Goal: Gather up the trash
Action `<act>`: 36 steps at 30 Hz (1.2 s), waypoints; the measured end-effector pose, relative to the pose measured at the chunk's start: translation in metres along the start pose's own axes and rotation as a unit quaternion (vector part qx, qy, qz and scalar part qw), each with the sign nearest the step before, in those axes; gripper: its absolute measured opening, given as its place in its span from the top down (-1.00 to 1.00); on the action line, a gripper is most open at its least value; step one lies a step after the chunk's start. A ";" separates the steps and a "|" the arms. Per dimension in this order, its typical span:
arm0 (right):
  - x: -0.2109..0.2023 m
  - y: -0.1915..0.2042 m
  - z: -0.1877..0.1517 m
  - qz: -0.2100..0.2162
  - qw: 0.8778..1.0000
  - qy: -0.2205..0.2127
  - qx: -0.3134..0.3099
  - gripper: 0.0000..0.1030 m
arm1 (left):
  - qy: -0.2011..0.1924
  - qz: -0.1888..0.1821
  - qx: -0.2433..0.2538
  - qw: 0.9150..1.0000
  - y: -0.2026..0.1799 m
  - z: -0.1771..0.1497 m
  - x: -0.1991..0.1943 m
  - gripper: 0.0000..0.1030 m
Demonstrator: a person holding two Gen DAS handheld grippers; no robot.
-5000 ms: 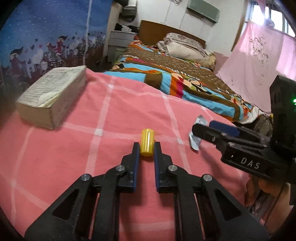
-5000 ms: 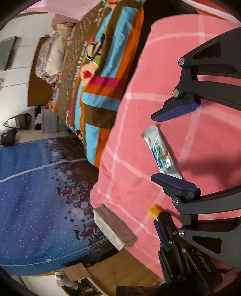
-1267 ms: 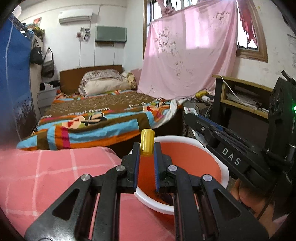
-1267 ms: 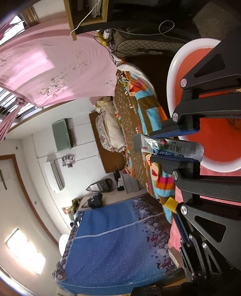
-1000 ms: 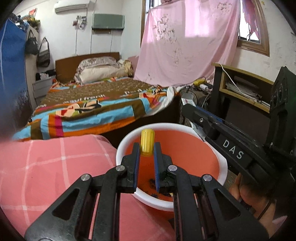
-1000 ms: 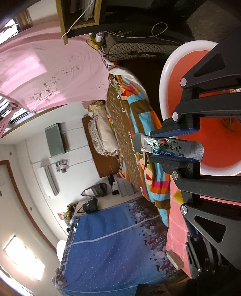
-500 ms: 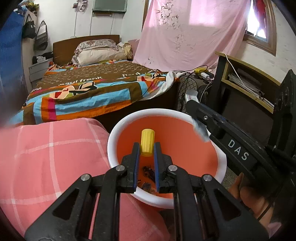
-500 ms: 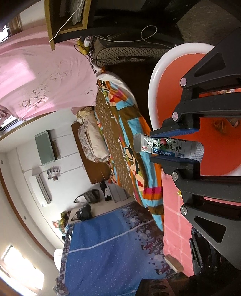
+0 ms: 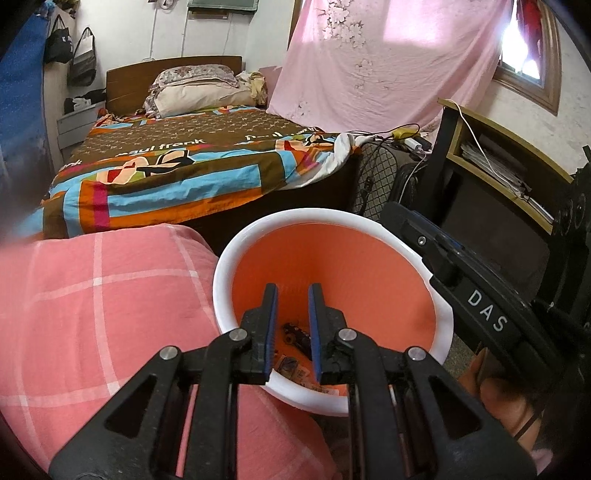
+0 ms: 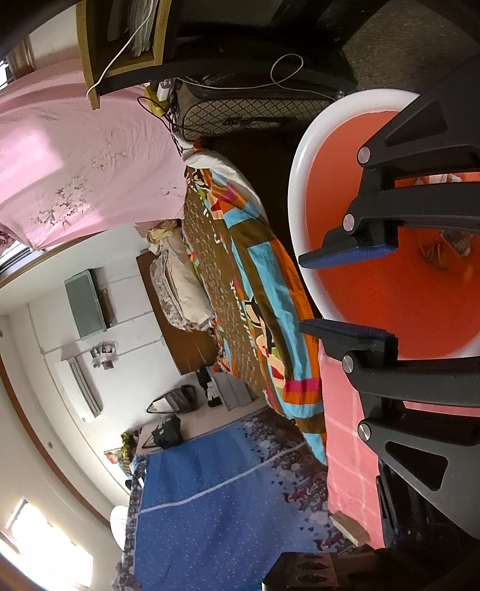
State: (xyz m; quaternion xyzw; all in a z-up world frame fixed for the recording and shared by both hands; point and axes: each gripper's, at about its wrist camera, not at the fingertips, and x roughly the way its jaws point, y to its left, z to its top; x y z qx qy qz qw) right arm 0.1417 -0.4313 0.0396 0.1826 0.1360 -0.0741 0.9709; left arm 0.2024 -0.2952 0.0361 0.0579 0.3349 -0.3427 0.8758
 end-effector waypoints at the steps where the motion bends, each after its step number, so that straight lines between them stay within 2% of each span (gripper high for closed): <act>1: 0.000 0.000 0.000 0.000 1.000 0.000 0.001 0.47 | 0.000 0.001 -0.001 1.000 0.001 0.000 -0.001 0.56; 11: -0.001 -0.002 0.000 -0.002 1.000 0.000 0.002 0.38 | -0.005 0.020 -0.018 1.000 0.014 0.001 -0.011 0.34; 13: -0.002 -0.002 -0.001 -0.002 1.000 -0.001 0.002 0.27 | -0.008 0.025 -0.025 0.999 0.018 0.000 -0.014 0.22; 18: -0.002 -0.001 0.000 0.000 1.000 -0.002 0.001 0.16 | -0.012 0.039 -0.035 0.999 0.027 -0.004 -0.019 0.10; 23: -0.003 -0.001 0.000 -0.003 1.000 -0.003 0.005 0.01 | -0.016 0.054 -0.042 0.998 0.035 -0.009 -0.025 -0.13; 24: -0.003 -0.001 0.000 -0.003 1.000 -0.004 0.006 -0.12 | -0.020 0.058 -0.045 0.997 0.037 -0.010 -0.027 -0.23; 25: -0.003 -0.001 0.000 -0.004 1.000 -0.004 0.008 -0.35 | -0.023 0.063 -0.048 0.997 0.039 -0.011 -0.029 -0.36; 26: -0.004 -0.002 0.000 -0.004 1.000 -0.007 0.012 -0.45 | -0.027 0.067 -0.052 0.996 0.040 -0.011 -0.031 -0.44; 28: -0.006 -0.003 -0.001 -0.003 1.000 -0.011 0.017 -0.55 | -0.041 0.073 -0.062 0.995 0.045 -0.014 -0.037 -0.74; 31: -0.006 -0.004 -0.002 -0.008 1.000 -0.010 0.021 -0.69 | -0.061 0.084 -0.078 0.992 0.052 -0.015 -0.043 -0.97; 36: -0.005 -0.004 -0.005 -0.015 0.999 -0.006 0.028 -1.00 | -0.080 0.109 -0.093 0.986 0.061 -0.018 -0.050 -1.00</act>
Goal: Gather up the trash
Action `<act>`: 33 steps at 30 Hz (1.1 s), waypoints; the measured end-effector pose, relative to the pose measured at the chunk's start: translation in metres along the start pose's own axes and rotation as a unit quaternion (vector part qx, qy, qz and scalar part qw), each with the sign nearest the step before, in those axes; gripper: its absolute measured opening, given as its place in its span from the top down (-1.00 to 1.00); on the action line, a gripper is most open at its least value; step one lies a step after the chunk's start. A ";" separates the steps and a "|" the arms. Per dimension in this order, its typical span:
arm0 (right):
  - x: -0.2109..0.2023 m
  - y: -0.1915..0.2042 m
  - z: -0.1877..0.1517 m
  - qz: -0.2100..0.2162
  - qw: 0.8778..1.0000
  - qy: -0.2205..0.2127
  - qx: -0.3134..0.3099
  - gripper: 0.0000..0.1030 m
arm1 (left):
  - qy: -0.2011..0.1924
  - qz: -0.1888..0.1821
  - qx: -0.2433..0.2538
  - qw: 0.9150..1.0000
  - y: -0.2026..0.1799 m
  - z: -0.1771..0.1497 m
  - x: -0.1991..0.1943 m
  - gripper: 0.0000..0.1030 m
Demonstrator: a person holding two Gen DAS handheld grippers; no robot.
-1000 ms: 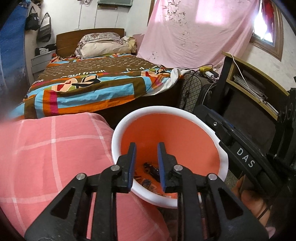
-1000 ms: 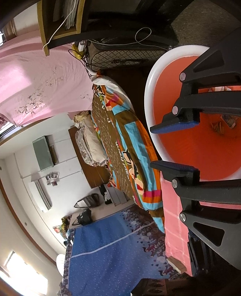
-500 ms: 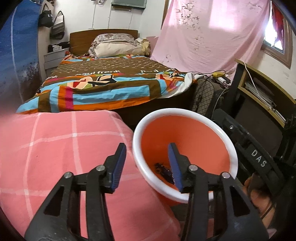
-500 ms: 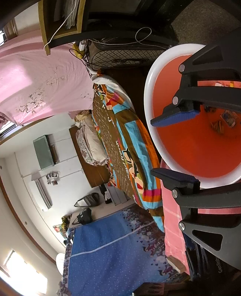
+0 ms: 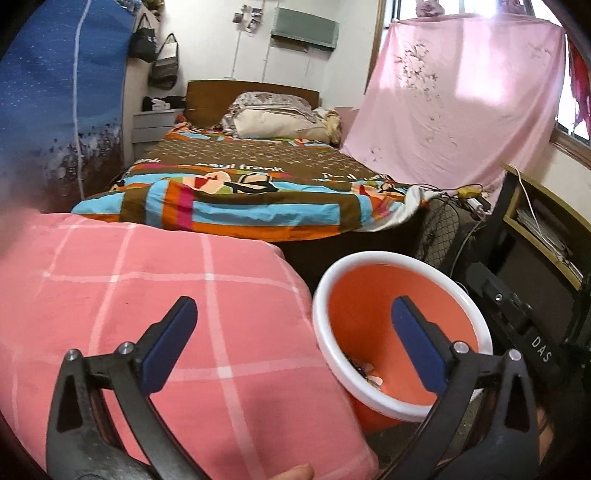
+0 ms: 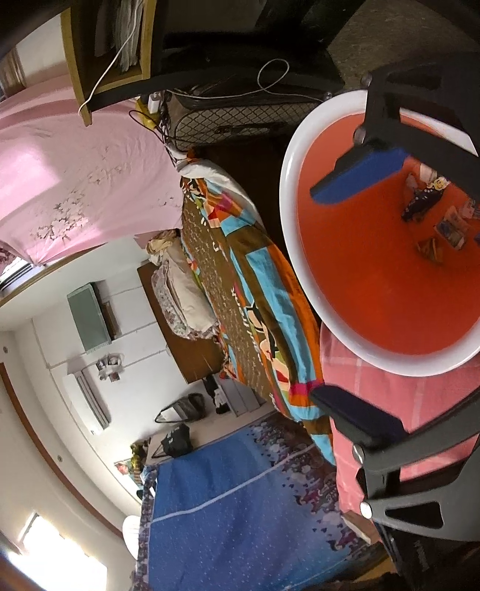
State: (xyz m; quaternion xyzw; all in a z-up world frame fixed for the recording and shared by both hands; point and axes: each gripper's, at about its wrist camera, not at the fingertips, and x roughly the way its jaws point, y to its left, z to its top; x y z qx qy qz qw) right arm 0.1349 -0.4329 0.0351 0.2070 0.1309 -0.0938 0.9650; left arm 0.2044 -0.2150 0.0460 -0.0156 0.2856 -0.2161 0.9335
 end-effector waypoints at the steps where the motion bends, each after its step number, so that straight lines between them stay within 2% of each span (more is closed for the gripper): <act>1: 0.000 0.000 0.000 -0.001 1.000 0.000 0.001 -1.00 | 0.000 0.003 -0.001 1.000 0.002 0.000 0.000 -1.00; 24: -0.004 0.022 -0.010 0.019 0.999 0.003 -0.030 -1.00 | -0.024 0.059 -0.006 0.998 0.026 -0.008 -0.022 -1.00; 33: -0.021 0.048 -0.017 0.041 0.997 -0.025 -0.059 -1.00 | -0.052 0.077 -0.029 0.995 0.045 -0.020 -0.047 -1.00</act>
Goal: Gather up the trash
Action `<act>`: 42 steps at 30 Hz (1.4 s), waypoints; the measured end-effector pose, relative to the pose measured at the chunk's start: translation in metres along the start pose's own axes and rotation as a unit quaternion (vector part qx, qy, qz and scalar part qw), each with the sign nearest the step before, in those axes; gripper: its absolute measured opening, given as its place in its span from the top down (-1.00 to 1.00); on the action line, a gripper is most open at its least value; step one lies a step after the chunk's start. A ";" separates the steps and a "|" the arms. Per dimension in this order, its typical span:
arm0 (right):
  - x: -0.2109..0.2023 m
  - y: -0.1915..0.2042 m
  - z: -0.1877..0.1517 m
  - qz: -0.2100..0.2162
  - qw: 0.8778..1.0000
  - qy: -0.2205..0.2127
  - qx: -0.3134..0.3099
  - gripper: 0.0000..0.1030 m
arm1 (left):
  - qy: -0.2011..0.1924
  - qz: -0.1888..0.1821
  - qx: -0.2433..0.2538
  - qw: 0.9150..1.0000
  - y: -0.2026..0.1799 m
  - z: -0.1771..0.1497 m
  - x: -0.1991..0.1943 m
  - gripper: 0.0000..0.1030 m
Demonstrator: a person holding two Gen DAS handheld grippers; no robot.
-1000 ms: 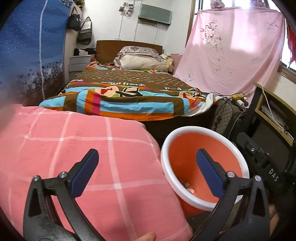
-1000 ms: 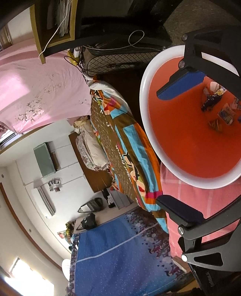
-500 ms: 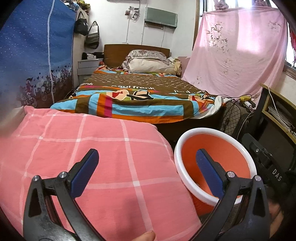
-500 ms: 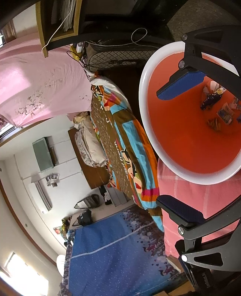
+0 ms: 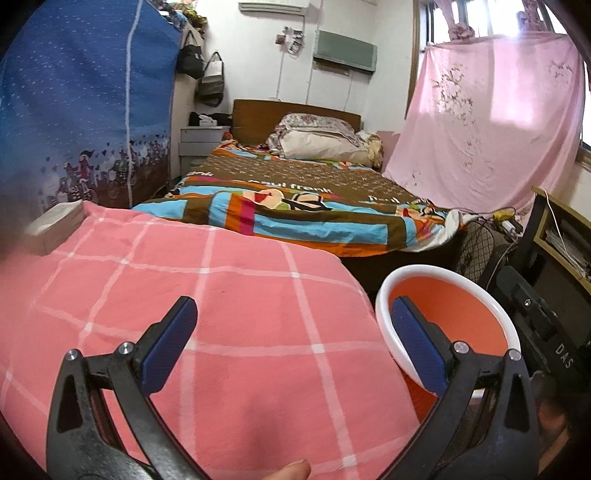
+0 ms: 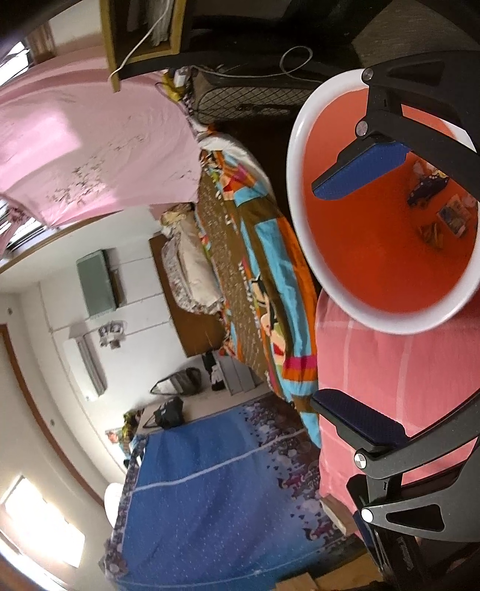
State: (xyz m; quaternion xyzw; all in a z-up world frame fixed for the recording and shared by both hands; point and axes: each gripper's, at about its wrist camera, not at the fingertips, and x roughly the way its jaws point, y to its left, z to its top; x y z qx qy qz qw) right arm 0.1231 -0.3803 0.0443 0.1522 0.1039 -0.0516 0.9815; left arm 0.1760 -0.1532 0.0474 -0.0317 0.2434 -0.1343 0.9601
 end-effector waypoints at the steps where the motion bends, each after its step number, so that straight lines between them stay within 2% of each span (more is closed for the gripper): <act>1: -0.002 0.003 -0.001 0.002 1.000 -0.005 -0.004 -1.00 | -0.004 0.003 -0.002 1.000 0.003 -0.001 -0.003 -1.00; 11: -0.022 0.031 -0.012 0.028 0.998 -0.052 -0.038 -1.00 | -0.037 0.034 -0.013 0.999 0.033 -0.013 -0.033 -1.00; 19: -0.039 0.052 -0.024 0.051 0.994 -0.073 -0.060 -1.00 | -0.054 0.054 -0.029 0.997 0.053 -0.030 -0.055 -1.00; 25: -0.056 0.067 -0.035 0.062 0.992 -0.077 -0.077 -1.00 | -0.075 0.063 -0.043 0.994 0.066 -0.038 -0.077 -1.00; 42: -0.095 0.093 -0.049 0.071 0.989 -0.074 -0.107 -1.00 | -0.115 0.096 -0.033 0.988 0.091 -0.064 -0.124 -1.00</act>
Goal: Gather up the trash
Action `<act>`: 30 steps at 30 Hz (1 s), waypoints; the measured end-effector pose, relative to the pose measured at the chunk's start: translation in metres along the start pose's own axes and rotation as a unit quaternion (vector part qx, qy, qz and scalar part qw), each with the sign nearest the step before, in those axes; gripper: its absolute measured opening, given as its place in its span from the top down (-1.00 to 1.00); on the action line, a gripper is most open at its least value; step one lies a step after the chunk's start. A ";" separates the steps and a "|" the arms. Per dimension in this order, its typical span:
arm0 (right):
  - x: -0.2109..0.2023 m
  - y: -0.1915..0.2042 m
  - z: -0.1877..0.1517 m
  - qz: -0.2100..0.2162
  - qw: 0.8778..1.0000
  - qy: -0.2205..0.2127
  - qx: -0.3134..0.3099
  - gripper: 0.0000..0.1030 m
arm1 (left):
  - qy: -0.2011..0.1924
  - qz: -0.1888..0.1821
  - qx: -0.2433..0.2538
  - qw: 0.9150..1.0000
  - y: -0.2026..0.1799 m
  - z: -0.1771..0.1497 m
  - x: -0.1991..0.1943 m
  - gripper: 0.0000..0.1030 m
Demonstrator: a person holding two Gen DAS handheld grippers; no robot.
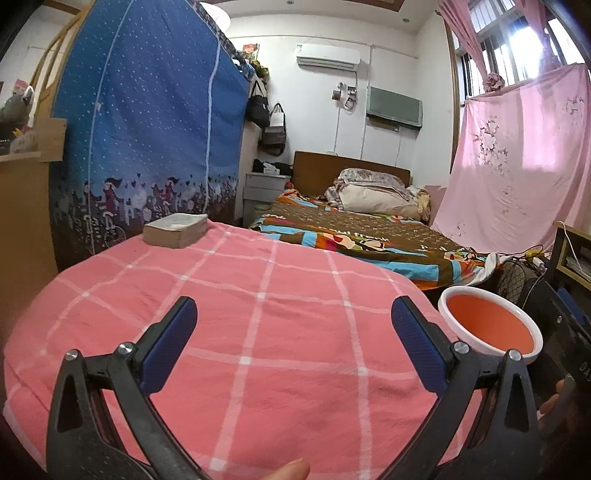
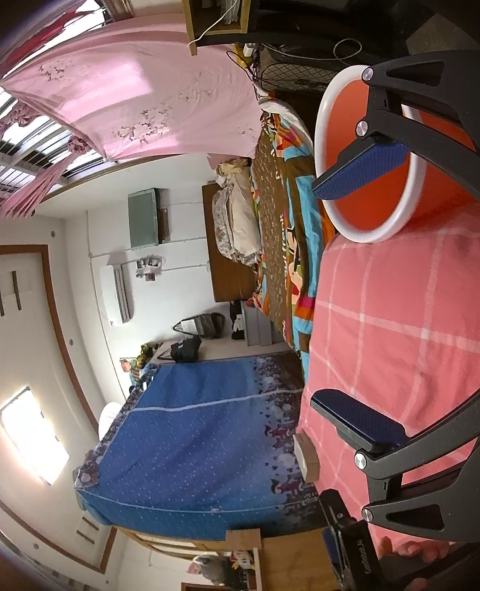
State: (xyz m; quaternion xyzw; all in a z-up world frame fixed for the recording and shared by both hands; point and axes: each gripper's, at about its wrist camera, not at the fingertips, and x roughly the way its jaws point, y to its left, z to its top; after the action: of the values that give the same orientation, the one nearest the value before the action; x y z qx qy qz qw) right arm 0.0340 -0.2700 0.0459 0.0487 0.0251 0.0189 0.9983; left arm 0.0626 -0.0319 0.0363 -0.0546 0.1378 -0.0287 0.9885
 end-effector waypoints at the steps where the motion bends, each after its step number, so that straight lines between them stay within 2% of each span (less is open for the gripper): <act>1: -0.002 0.001 -0.001 0.001 1.000 0.000 -0.001 -1.00 | -0.002 0.002 0.001 1.000 0.001 -0.002 -0.002 -1.00; 16: -0.026 0.008 -0.018 -0.022 1.000 0.001 -0.016 -1.00 | -0.022 0.012 0.024 0.999 0.008 -0.023 -0.022 -1.00; 30: -0.029 0.014 -0.038 -0.033 0.998 0.025 -0.043 -1.00 | -0.029 0.017 0.028 0.999 0.012 -0.040 -0.030 -1.00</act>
State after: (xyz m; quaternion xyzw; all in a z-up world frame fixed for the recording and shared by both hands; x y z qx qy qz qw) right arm 0.0024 -0.2534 0.0111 0.0043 0.0510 -0.0117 0.9986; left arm 0.0237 -0.0215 0.0049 -0.0250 0.1091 -0.0141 0.9936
